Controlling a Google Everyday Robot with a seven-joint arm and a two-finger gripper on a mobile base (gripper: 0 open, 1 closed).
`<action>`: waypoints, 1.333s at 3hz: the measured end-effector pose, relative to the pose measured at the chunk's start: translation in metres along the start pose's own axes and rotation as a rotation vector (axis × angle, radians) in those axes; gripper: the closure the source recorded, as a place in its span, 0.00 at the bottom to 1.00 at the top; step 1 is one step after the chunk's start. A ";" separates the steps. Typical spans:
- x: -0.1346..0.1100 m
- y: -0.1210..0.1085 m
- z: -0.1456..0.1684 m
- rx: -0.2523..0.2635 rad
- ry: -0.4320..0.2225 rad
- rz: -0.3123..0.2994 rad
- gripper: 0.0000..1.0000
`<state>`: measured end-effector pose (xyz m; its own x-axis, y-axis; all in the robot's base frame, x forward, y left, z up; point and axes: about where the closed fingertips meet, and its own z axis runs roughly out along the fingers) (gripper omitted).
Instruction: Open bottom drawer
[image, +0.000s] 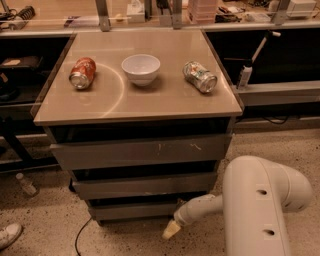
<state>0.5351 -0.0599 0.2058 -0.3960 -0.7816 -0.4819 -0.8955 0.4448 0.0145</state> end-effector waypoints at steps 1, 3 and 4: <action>0.002 -0.013 0.011 0.014 -0.010 -0.001 0.00; 0.004 -0.034 0.030 0.021 -0.027 -0.005 0.00; 0.004 -0.041 0.046 0.002 -0.022 -0.014 0.00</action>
Offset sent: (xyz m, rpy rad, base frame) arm 0.0473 -0.0197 -0.0251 0.0061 -0.0517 -0.0227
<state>0.5798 -0.0611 0.1634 -0.3785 -0.7783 -0.5011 -0.9007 0.4345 0.0056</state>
